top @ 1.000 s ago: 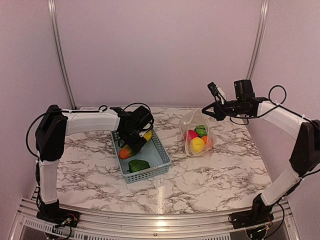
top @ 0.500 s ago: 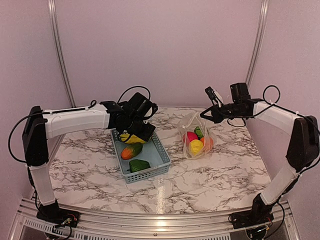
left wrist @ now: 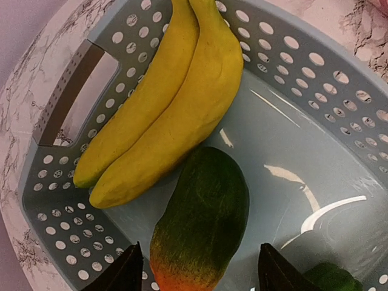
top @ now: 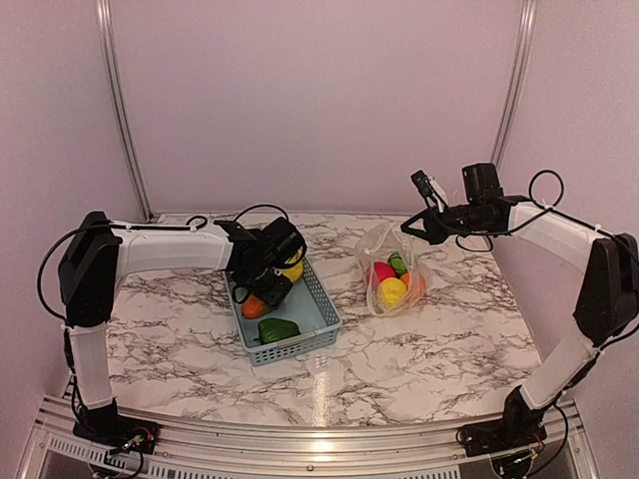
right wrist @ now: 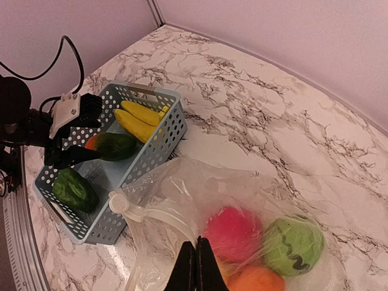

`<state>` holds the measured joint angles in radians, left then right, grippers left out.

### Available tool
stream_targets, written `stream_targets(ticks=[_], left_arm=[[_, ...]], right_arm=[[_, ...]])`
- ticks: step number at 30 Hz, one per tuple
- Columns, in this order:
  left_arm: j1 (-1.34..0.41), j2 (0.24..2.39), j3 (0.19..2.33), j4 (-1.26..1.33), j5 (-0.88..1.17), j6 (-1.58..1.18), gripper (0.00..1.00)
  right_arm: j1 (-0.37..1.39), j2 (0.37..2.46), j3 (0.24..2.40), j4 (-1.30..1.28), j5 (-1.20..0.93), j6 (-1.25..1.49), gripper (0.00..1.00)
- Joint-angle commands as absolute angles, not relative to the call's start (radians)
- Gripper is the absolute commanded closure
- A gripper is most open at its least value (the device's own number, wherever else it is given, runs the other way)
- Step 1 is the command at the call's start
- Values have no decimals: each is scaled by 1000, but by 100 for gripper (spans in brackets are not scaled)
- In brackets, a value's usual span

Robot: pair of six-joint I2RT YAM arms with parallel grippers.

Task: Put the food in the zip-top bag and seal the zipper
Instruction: Pick up the fake fruit from the bin.

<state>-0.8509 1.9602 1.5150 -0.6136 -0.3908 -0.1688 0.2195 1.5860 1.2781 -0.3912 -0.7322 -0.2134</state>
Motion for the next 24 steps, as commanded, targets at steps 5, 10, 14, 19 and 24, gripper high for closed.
stream_targets(ticks=[5, 10, 14, 19, 24], left_arm=[[-813, 2065, 1502, -658, -338, -148, 38], [-811, 2087, 1523, -657, -364, -142, 48], [-811, 2060, 1532, -656, -371, -141, 57], [-811, 1998, 1545, -651, -365, -142, 62], [-821, 1904, 1559, -601, -303, -153, 66]], right_arm=[[216, 1571, 1298, -410, -738, -210, 100], [216, 1569, 1301, -415, -735, -209, 100], [228, 1573, 1313, -446, -701, -235, 100], [259, 1549, 1315, -482, -628, -279, 100], [274, 1537, 1354, -541, -605, -297, 100]])
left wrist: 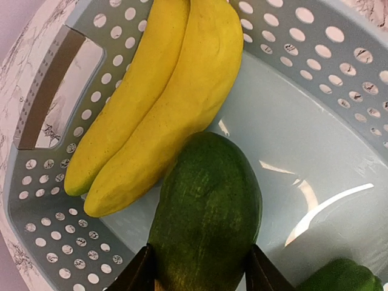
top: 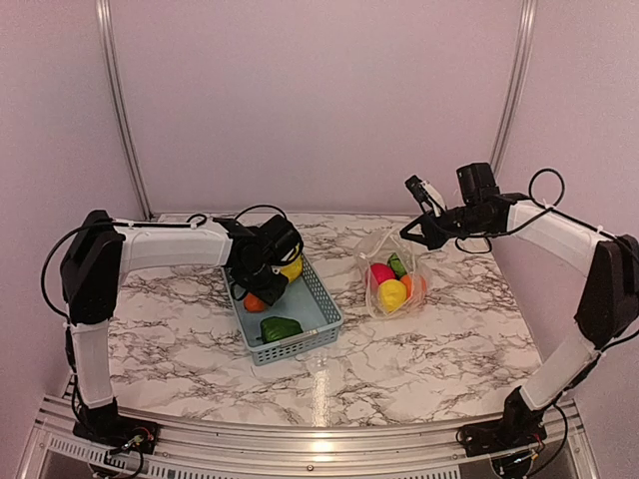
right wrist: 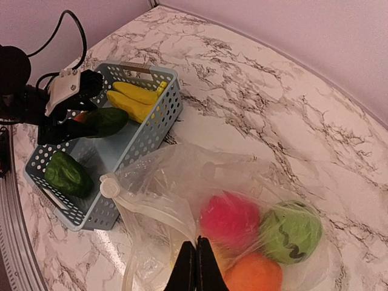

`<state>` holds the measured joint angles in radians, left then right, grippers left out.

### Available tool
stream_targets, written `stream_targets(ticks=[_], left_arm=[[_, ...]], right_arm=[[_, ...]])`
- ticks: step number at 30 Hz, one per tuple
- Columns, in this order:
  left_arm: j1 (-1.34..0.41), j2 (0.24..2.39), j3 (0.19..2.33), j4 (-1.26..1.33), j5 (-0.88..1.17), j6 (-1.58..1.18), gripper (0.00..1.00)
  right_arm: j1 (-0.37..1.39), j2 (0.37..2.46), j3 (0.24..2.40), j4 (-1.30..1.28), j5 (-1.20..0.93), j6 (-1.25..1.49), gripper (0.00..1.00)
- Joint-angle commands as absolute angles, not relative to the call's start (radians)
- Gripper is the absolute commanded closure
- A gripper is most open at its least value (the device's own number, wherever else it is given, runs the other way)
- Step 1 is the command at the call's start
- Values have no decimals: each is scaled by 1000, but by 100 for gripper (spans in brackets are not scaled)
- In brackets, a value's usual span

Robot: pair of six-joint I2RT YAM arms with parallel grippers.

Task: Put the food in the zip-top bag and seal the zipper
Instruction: Pick up the fake fruit from the bin, then place the fake fruit in the zipper food storage bag.

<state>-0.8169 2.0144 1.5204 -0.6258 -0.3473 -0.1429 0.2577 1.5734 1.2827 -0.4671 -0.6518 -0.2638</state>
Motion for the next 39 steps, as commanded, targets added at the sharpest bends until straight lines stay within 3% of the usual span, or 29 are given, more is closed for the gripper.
stream_targets(ticks=[1, 10, 21, 33, 39], left_arm=[[-826, 1880, 1557, -576, -285, -156, 67], [-943, 1730, 1465, -160, -86, -180, 69], [-1045, 1866, 1527, 136, 164, -334, 70], [-1052, 2086, 1744, 37, 41, -419, 74], [-1038, 2198, 1902, -33, -112, -601, 74]], right_arm=[[278, 1537, 1366, -553, -597, -302, 100], [301, 1548, 1442, -621, -547, -308, 100], [302, 1569, 1523, -647, -565, -259, 100], [308, 1556, 1502, -636, -654, -216, 100], [319, 1555, 1491, -642, -690, -207, 100]])
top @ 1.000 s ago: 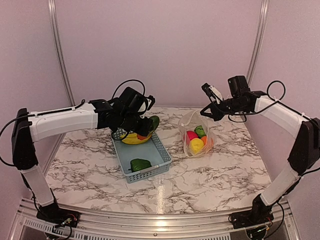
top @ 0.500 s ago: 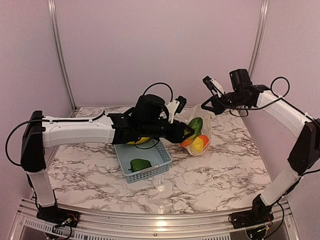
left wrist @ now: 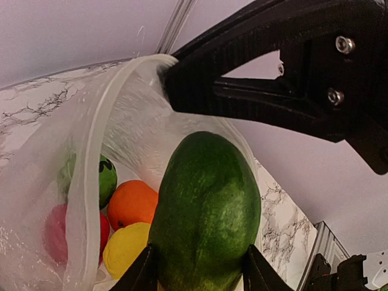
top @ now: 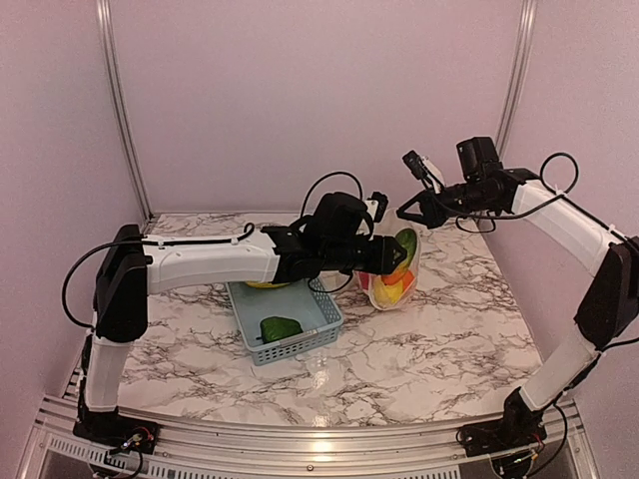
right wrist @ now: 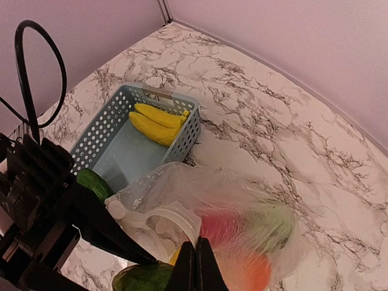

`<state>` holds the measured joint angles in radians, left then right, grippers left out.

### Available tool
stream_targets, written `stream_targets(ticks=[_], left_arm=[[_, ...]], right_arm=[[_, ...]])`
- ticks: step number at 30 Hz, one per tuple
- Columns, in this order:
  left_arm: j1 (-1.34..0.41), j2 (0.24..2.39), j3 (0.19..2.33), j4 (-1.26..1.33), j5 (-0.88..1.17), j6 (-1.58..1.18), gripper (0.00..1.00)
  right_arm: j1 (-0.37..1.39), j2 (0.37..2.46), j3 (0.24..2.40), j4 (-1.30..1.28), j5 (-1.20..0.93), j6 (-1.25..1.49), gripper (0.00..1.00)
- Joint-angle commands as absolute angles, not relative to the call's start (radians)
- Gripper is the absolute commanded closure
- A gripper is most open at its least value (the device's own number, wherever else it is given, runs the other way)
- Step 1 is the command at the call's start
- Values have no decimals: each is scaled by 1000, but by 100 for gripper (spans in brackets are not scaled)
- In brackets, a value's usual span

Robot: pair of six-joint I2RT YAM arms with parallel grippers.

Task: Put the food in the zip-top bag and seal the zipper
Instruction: Place the fake fruit in the zipper food storage bag.

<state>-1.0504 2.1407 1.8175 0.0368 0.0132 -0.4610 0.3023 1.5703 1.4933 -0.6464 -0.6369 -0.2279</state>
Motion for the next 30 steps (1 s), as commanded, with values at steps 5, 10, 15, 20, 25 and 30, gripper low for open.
stream_targets(ticks=[5, 10, 15, 20, 25, 30], left_arm=[[-1013, 2269, 1940, 6, -165, -786, 77], [-999, 2318, 1958, 59, -184, -890, 74], [-994, 2331, 1943, 161, -183, -948, 52], [-995, 2310, 1945, 203, -107, -902, 17], [-999, 2209, 1852, 181, -111, -838, 10], [-1010, 2086, 1755, 154, 25, -737, 8]], right_arm=[[320, 1547, 1490, -639, -710, -194, 100], [320, 1542, 1488, -633, -714, -183, 100], [320, 1545, 1474, -618, -730, -169, 100], [319, 1546, 1477, -616, -703, -172, 100], [300, 1559, 1501, -611, -676, -178, 100], [251, 1591, 1531, -602, -695, -173, 100]])
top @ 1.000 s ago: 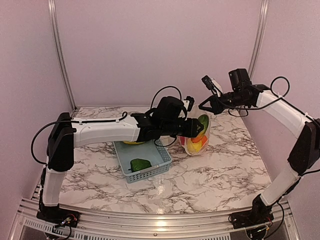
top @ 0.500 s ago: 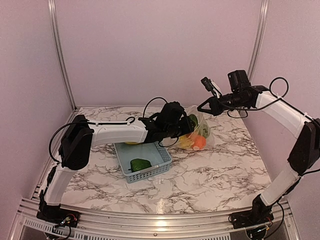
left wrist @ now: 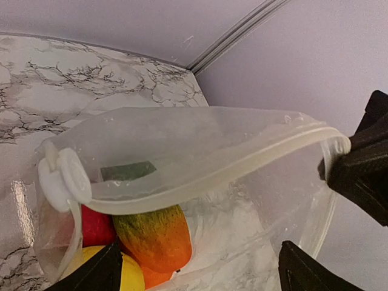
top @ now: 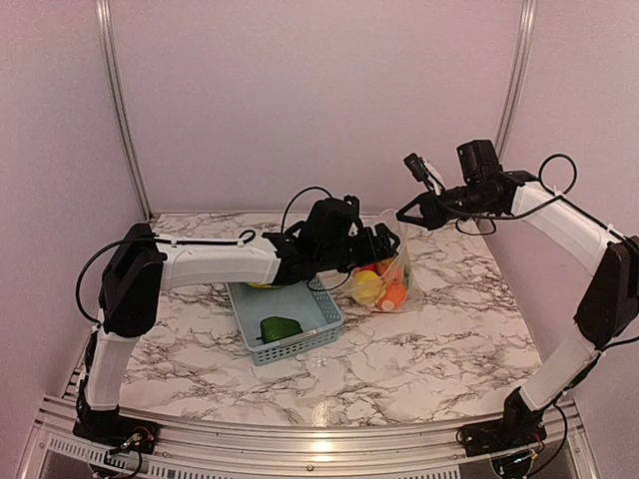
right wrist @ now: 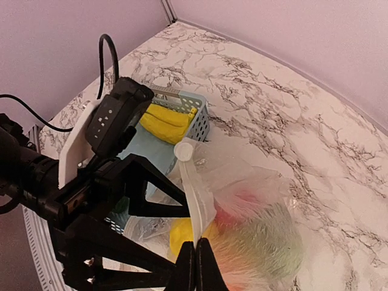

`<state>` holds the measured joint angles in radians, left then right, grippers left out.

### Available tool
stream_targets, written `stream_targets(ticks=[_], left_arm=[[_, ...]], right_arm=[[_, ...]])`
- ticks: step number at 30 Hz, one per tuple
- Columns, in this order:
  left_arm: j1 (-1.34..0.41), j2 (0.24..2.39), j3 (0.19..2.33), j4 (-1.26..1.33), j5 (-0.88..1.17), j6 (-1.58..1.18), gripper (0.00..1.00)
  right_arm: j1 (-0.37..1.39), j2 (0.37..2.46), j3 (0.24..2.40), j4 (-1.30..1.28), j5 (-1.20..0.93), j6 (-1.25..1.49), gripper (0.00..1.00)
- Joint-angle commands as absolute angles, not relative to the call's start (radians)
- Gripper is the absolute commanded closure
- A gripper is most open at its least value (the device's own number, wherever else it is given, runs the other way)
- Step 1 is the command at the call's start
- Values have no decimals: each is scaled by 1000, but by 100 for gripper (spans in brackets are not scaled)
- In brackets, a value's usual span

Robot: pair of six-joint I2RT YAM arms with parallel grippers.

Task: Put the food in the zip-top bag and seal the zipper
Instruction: Place the fake fruit in the zipper food storage bag, then pick up the fake fruit from the bin.

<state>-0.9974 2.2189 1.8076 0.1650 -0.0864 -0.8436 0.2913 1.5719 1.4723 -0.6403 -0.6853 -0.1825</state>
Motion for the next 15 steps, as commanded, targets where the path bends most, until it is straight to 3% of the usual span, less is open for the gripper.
stream_targets(ticks=[1, 6, 11, 15], left_arm=[[-1014, 2055, 1731, 143, 52, -705, 9], [-1013, 1941, 1615, 27, 137, -525, 10], [-974, 1899, 1597, -253, 12, -353, 18], [-940, 1884, 1580, -372, -228, -270, 23]], right_arm=[[242, 1596, 1530, -600, -698, -176, 100], [207, 1588, 1501, -558, -718, -203, 100], [201, 1539, 1442, -479, -700, -214, 100], [201, 1510, 1409, -465, -700, -225, 100]])
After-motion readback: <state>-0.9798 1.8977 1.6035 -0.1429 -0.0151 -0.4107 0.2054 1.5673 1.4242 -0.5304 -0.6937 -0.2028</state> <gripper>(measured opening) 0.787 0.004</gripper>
